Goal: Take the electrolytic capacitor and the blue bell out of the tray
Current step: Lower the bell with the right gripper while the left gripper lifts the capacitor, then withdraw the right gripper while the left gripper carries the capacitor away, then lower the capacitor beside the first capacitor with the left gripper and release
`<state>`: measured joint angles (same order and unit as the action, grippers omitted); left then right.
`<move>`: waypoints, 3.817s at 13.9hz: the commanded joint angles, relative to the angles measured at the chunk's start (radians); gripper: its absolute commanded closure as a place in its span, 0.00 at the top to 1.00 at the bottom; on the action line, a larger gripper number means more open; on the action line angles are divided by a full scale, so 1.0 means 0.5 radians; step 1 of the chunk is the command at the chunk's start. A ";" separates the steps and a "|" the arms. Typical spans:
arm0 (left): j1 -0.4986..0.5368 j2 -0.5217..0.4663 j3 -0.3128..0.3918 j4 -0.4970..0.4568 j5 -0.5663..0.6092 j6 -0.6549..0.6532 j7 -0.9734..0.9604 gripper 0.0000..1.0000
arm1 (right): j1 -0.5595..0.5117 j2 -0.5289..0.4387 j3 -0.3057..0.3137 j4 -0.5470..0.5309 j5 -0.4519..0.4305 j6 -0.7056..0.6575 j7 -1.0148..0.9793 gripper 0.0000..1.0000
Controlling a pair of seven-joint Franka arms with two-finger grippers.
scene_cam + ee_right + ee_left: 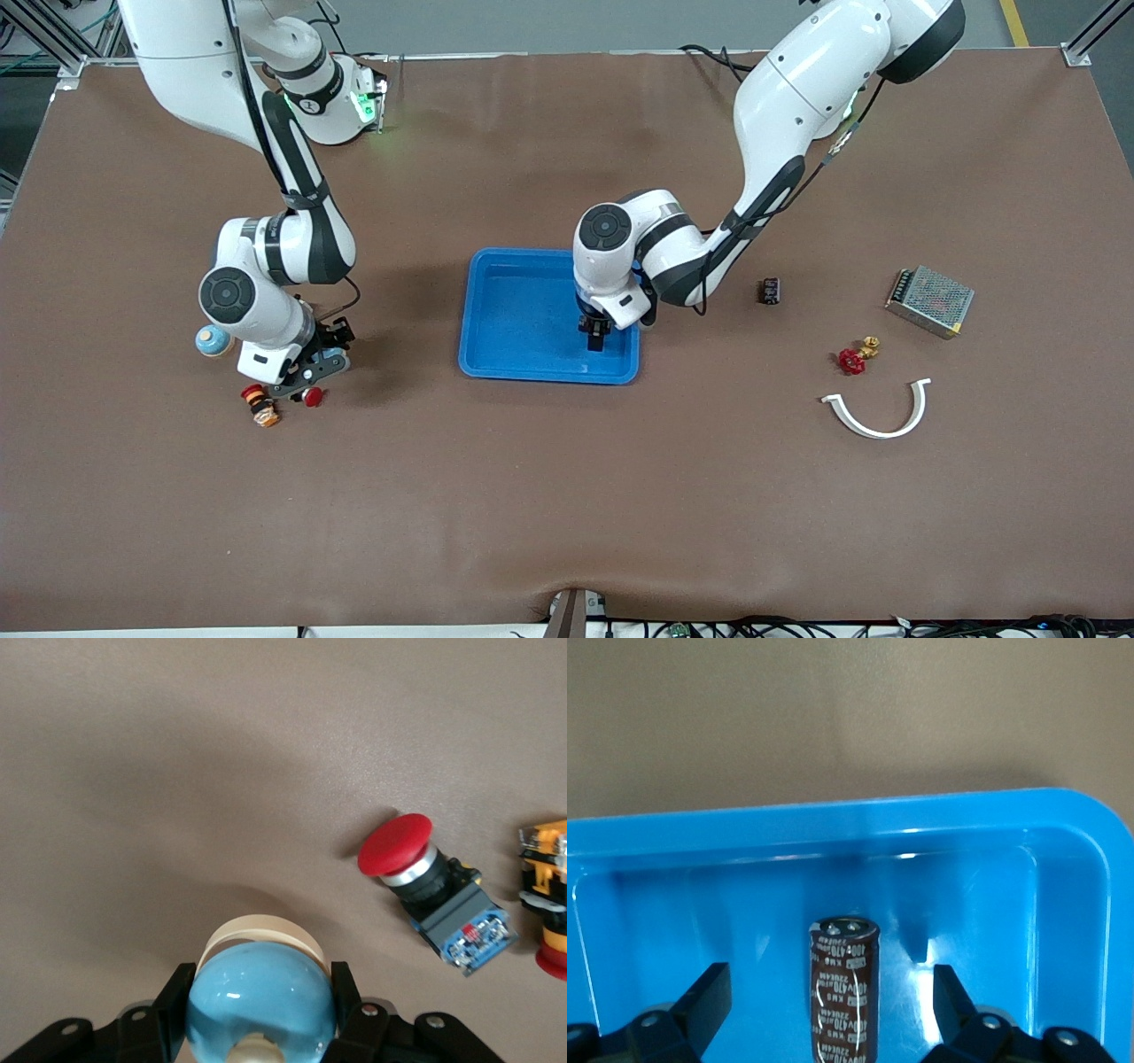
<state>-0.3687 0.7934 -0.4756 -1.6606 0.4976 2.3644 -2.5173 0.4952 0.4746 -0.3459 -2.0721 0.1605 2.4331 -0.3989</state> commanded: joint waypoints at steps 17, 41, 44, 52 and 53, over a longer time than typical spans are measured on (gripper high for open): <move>-0.024 -0.004 0.025 0.069 0.054 -0.077 0.077 0.00 | -0.021 -0.026 0.029 0.042 0.050 -0.092 0.009 1.00; 1.399 -0.332 -0.595 -0.473 0.240 -0.254 2.832 0.00 | -0.778 -0.863 0.011 1.003 -0.278 -1.587 0.387 1.00; 1.544 -0.338 -0.595 -0.700 0.572 0.063 2.856 0.00 | -0.797 -0.848 0.020 1.006 -0.211 -1.584 0.374 1.00; 1.652 -0.344 -0.638 -0.814 0.615 0.106 3.194 0.00 | -0.739 -0.747 0.035 1.101 -0.214 -1.584 0.497 1.00; 1.661 -0.347 -0.638 -0.826 0.612 0.085 3.242 0.00 | -0.742 -0.747 0.038 1.104 -0.214 -1.584 0.503 1.00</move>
<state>0.4351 0.6625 -0.7746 -2.0313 0.7896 2.4219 -0.9260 0.1417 0.0939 -0.3340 -1.5537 0.0403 1.6626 -0.1611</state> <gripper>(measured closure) 0.652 0.000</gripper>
